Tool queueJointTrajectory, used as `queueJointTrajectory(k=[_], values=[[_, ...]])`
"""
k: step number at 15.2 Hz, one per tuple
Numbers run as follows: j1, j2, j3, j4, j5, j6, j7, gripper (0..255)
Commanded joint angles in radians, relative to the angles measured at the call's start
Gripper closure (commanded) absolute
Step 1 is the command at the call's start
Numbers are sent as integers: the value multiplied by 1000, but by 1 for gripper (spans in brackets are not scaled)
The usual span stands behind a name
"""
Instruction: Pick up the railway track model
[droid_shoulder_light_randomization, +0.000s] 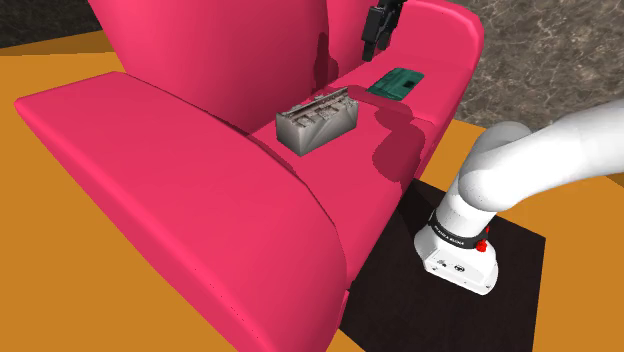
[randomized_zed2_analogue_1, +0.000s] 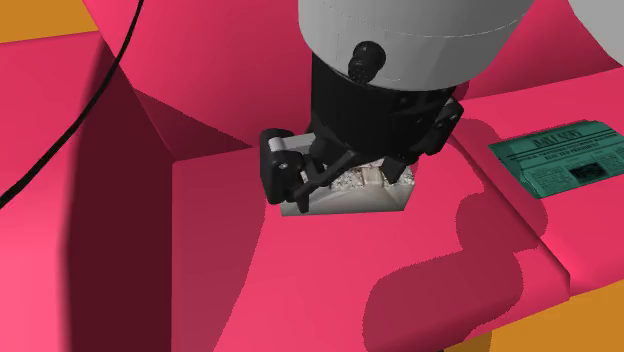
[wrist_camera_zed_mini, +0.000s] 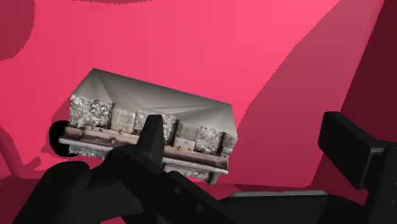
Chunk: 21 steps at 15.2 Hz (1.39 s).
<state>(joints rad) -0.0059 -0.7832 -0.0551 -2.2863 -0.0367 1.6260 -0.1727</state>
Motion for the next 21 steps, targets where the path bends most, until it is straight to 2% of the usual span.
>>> queueJointTrajectory(k=[1, 6, 11, 16, 21], values=[[0, 0, 0, 0, 0, 0, 0, 0], [66, 115, -135, -7, -64, 105, -315, 0], [139, 276, -257, 36, -93, 206, -626, 0], [212, 469, -356, 118, -74, 293, -940, 0], [266, 678, -416, 225, -9, 361, -1256, 0]])
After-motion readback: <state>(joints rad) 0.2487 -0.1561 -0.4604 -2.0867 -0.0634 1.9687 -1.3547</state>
